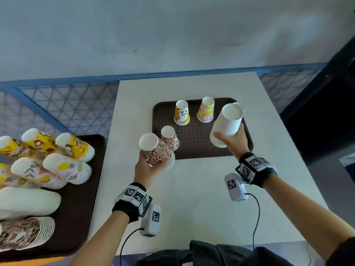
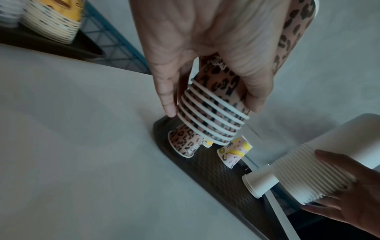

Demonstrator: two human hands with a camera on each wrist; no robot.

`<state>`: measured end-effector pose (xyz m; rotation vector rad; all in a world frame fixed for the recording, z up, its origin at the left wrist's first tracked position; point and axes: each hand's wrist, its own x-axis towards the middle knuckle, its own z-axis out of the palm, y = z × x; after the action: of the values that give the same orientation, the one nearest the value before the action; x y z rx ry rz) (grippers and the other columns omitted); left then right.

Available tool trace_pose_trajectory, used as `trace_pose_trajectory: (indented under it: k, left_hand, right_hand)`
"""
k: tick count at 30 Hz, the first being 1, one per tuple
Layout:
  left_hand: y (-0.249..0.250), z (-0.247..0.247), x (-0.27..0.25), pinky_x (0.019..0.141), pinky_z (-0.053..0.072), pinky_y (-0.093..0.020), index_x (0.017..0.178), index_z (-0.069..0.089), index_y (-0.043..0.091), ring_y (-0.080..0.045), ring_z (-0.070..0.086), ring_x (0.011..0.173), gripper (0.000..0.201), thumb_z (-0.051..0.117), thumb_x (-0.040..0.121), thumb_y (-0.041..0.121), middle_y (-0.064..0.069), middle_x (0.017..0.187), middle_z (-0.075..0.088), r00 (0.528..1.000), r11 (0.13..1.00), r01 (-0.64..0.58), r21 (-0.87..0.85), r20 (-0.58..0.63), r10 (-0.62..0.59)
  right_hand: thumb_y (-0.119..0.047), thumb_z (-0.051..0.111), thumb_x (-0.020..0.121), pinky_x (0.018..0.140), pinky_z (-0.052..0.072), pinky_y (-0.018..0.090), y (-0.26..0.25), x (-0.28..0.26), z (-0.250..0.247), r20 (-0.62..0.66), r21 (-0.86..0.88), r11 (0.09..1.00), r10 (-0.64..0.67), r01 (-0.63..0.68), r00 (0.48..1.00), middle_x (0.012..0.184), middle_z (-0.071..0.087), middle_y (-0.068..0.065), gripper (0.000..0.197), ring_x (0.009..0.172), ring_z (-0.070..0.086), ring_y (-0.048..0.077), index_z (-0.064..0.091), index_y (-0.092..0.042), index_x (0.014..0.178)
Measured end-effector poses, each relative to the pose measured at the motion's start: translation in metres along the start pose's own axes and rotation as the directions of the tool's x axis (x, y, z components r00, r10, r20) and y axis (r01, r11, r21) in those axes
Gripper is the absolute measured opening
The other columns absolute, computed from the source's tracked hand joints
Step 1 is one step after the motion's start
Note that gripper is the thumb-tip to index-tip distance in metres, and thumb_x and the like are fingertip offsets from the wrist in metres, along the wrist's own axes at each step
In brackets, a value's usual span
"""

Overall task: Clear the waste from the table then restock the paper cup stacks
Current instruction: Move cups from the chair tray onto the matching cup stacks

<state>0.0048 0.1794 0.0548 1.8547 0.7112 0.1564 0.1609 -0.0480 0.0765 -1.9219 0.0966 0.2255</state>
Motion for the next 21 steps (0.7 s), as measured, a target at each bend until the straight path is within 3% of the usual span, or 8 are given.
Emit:
trace_pose_trajectory:
  k: [4,7,11,17,21]
  left_hand:
    - [0.025,0.030,0.023,0.091,0.045,-0.029,0.126,0.039,0.016,-0.023,0.059,0.108,0.083,0.073,0.056,0.042,0.001,0.116,0.059,0.995,1.000,-0.011,0.009,-0.096,0.012]
    - [0.040,0.043,0.040,0.096,0.044,-0.029,0.129,0.036,0.017,-0.023,0.058,0.112,0.084,0.076,0.058,0.039,-0.001,0.120,0.058,0.984,1.000,-0.004,-0.021,-0.179,0.000]
    - [0.054,0.053,0.061,0.092,0.037,-0.024,0.130,0.034,0.013,-0.028,0.055,0.117,0.075,0.077,0.070,0.026,-0.010,0.128,0.057,0.960,1.000,0.022,0.019,-0.278,-0.016]
    - [0.057,0.063,0.080,0.100,0.038,-0.034,0.130,0.033,0.011,-0.033,0.050,0.121,0.074,0.076,0.072,0.027,-0.013,0.130,0.055,0.950,0.993,0.101,0.066,-0.304,-0.076]
    - [0.047,0.071,0.088,0.099,0.040,-0.036,0.127,0.034,0.010,-0.033,0.052,0.119,0.074,0.078,0.070,0.027,-0.013,0.128,0.055,0.950,0.986,0.142,0.083,-0.292,-0.112]
  right_hand:
    - [-0.028,0.081,0.063,0.093,0.049,0.040,-0.013,0.056,-0.043,-0.066,0.041,0.998,-0.040,0.042,0.997,0.122,0.059,0.005,0.079,0.110,0.058,0.023,0.040,-0.014,0.129]
    - [-0.041,0.080,0.055,0.093,0.051,0.047,-0.022,0.089,-0.062,-0.099,0.045,0.996,-0.069,0.074,0.993,0.118,0.063,0.006,0.083,0.106,0.061,0.023,0.044,-0.015,0.125]
    - [-0.033,0.079,0.062,0.094,0.050,0.047,-0.027,0.121,-0.072,-0.093,0.086,0.993,-0.074,0.082,0.993,0.119,0.061,0.008,0.078,0.107,0.060,0.024,0.041,-0.013,0.127]
    - [-0.027,0.080,0.064,0.095,0.049,0.046,-0.017,0.149,-0.060,-0.071,0.049,0.998,-0.028,0.031,0.997,0.121,0.059,0.008,0.078,0.109,0.058,0.025,0.040,-0.012,0.129]
    - [-0.027,0.079,0.068,0.095,0.047,0.039,-0.004,0.162,-0.052,-0.082,0.034,0.999,0.017,-0.014,0.997,0.125,0.057,0.007,0.078,0.105,0.056,0.022,0.036,-0.014,0.132]
